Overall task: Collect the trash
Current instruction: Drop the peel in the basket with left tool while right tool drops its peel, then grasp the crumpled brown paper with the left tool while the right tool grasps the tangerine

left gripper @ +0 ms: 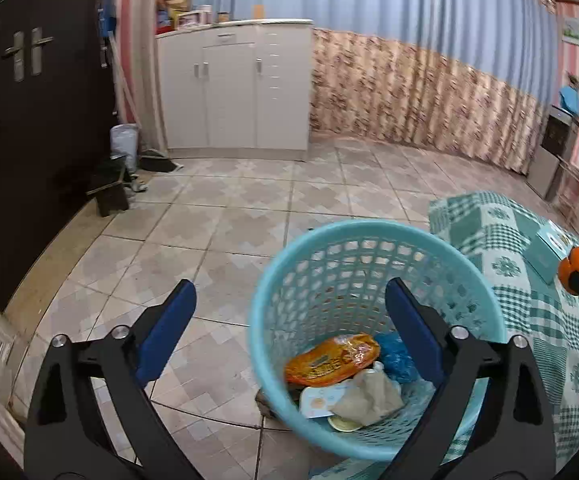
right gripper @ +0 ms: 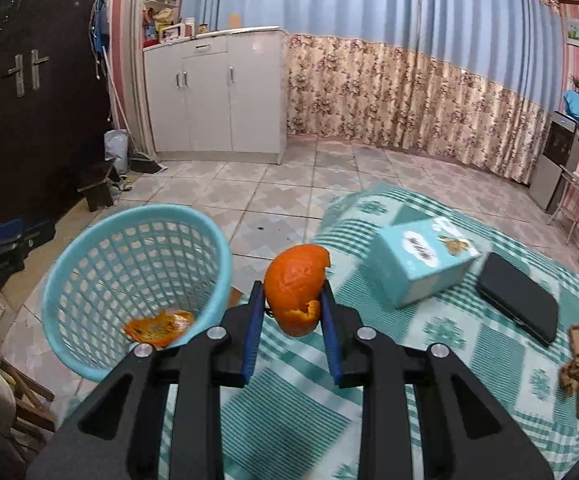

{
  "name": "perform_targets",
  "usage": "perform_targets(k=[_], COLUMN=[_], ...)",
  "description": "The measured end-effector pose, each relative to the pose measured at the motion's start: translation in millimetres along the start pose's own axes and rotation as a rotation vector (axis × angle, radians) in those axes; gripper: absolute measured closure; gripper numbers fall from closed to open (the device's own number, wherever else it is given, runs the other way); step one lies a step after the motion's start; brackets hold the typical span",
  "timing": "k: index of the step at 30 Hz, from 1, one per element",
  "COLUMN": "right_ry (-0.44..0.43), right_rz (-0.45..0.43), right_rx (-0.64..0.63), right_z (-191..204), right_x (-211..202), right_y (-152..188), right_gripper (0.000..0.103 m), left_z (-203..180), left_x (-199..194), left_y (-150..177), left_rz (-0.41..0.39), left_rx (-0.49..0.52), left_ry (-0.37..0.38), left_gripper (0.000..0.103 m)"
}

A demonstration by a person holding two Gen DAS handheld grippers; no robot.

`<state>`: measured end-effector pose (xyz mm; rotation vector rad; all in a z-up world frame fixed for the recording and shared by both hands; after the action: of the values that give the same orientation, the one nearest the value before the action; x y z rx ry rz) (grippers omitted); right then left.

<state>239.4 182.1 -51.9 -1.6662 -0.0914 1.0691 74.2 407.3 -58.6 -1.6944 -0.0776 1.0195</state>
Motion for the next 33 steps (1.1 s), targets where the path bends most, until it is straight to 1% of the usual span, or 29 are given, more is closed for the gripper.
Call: perform_targets(k=[6, 12, 13, 14, 15, 17, 20, 22, 23, 24, 27, 33], right_ry=[-0.058, -0.119, -0.124, -0.13, -0.136, -0.129, -0.122, -0.112, -0.109, -0.103, -0.094, -0.069], right_rz=[-0.019, -0.003, 0.006, 0.018, 0.022, 0.008, 0.011, 0.01, 0.007, -0.001, -0.018, -0.049], right_rx=[-0.013, -0.053, -0.057, -0.06, -0.059, -0.061, -0.068, -0.062, -0.06, -0.056, -0.041, -0.027], right_z=[44, 84, 88, 92, 94, 94, 92, 84, 80, 75, 62, 27], right_x=[22, 46, 50, 54, 55, 54, 51, 46, 43, 39, 25, -10], right_y=[-7, -7, -6, -5, -5, -5, -4, -3, -3, -4, -7, -9], right_gripper=[0.075, 0.074, 0.072, 0.061, 0.044, 0.033, 0.031, 0.026, 0.021, 0.018, 0.013, 0.011], left_z=[21, 32, 34, 38, 41, 44, 44, 43, 42, 39, 32, 8], left_x=[-6, -5, -6, -6, -6, -7, -9, -12, -12, -14, -20, -35], left_y=[9, 18, 18, 19, 19, 20, 18, 17, 17, 16, 14, 1], left_rz=[-0.015, -0.004, -0.004, -0.001, 0.002, 0.003, -0.003, -0.006, -0.006, -0.005, -0.01, -0.035], left_rx=[-0.043, -0.061, -0.064, -0.068, -0.071, -0.073, -0.071, -0.075, -0.076, -0.074, -0.073, -0.054], left_ry=[-0.028, -0.055, -0.06, -0.066, -0.07, -0.077, -0.086, -0.086, -0.085, -0.086, -0.093, -0.078], left_gripper=[0.006, 0.006, 0.006, 0.006, 0.006, 0.006, 0.006, 0.006, 0.006, 0.006, 0.006, 0.005])
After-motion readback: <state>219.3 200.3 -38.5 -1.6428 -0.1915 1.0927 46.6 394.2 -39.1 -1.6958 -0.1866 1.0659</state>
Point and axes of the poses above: each gripper's, at about its wrist camera, not at the fingertips, and x roughly the way its jaws point, z to its left, y to its underside, the point moved 6 cm from there along x, roughly the way its jaws point, and after that the axes turned 1 degree about x, right-handed, at the moved point
